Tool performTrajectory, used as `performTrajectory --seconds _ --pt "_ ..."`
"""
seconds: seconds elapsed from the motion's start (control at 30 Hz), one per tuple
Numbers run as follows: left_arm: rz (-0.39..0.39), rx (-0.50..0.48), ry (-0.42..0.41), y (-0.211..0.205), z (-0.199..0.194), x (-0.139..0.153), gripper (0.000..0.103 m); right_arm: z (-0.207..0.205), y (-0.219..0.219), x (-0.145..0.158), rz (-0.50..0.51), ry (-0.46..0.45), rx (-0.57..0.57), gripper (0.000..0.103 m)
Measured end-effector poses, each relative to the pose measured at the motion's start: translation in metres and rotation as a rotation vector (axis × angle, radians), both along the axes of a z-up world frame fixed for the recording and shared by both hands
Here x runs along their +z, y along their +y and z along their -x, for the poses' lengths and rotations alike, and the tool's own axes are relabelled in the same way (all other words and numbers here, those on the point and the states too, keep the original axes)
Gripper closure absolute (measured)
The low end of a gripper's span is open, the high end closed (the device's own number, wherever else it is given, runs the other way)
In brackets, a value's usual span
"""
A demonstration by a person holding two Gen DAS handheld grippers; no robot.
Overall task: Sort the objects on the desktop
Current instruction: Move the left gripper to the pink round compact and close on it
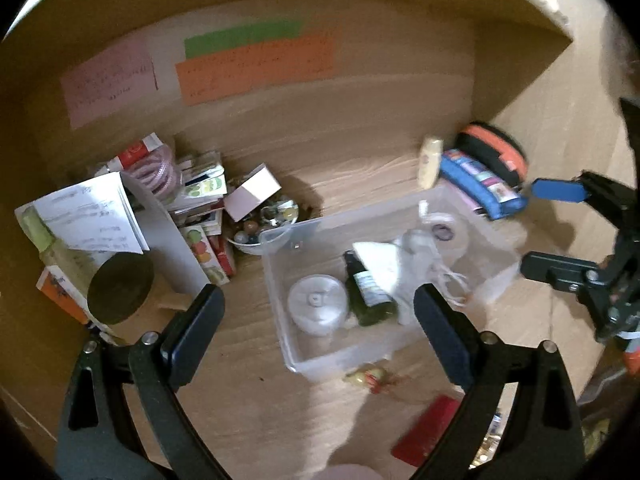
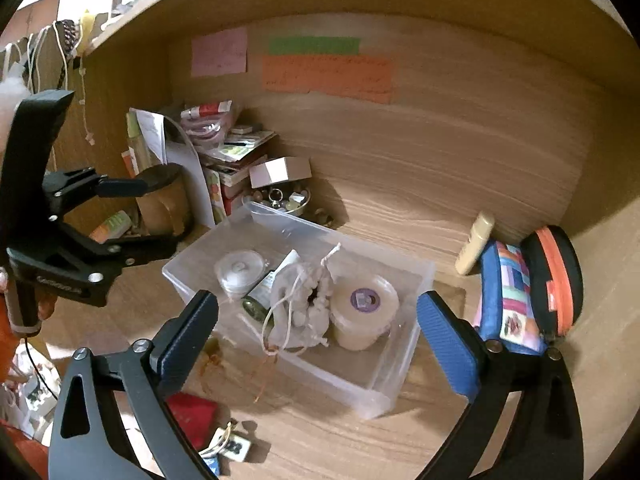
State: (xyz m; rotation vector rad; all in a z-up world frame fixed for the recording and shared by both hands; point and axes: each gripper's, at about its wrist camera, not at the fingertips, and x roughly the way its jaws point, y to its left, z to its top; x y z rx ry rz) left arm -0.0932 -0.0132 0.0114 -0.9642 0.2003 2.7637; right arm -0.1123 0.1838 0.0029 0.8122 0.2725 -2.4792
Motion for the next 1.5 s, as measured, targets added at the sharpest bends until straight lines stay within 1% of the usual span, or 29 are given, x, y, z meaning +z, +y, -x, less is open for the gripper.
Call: performTrajectory --seconds 0.2,0.33,0.47,0.6,0.73,0.9,1.07,1.13,1.2,1.23,1.27,1.4,1.5 --pt "-0.075 0.023 0.063 -0.009 -0.032 0.007 0.006 -0.029 0.010 0.003 0.018 0.051 -0.024 0.001" --pt "-0.087 0.034 0.113 -0.013 -0.052 0.006 0.006 -0.047 0.020 0.002 0.056 0.071 -0.029 0.000" --pt "-0.091 0.049 0.129 -0.018 -0.070 -0.004 0.003 -0.057 0.026 -0.006 0.066 0.061 -0.029 0.000" --pt "-0.113 0.076 0.113 -0.024 -0.085 -0.016 0.003 -0.062 0.028 -0.022 0.052 0.035 -0.051 0.000" --pt "-0.099 0.144 0.088 -0.029 -0.096 -0.031 0.003 -0.066 0.031 -0.039 0.058 -0.004 -0.061 0.000" --pt "-0.153 0.164 0.031 -0.038 -0.102 -0.056 0.003 -0.073 0.032 -0.059 0.063 -0.024 -0.068 0.001" --pt "-0.192 0.167 -0.009 -0.042 -0.109 -0.080 0.003 -0.076 0.031 -0.083 0.062 -0.082 -0.053 0.003" --pt "-0.191 0.171 -0.014 -0.041 -0.113 -0.087 0.003 -0.076 0.031 -0.091 0.055 -0.108 -0.049 0.009" --pt "-0.187 0.165 -0.019 -0.039 -0.117 -0.092 0.003 -0.076 0.030 -0.099 0.049 -0.135 -0.032 0.017" --pt "-0.183 0.162 -0.023 -0.037 -0.118 -0.095 0.003 -0.075 0.029 -0.103 0.041 -0.152 -0.022 0.018" --pt "-0.180 0.159 -0.034 -0.035 -0.119 -0.098 0.003 -0.075 0.029 -0.107 0.033 -0.163 -0.016 0.019" --pt "-0.185 0.150 -0.072 -0.032 -0.118 -0.110 0.003 -0.073 0.021 -0.119 0.005 -0.215 0.027 0.033" --pt "-0.177 0.156 -0.090 -0.031 -0.114 -0.117 0.003 -0.074 0.014 -0.124 -0.019 -0.224 0.046 0.033"
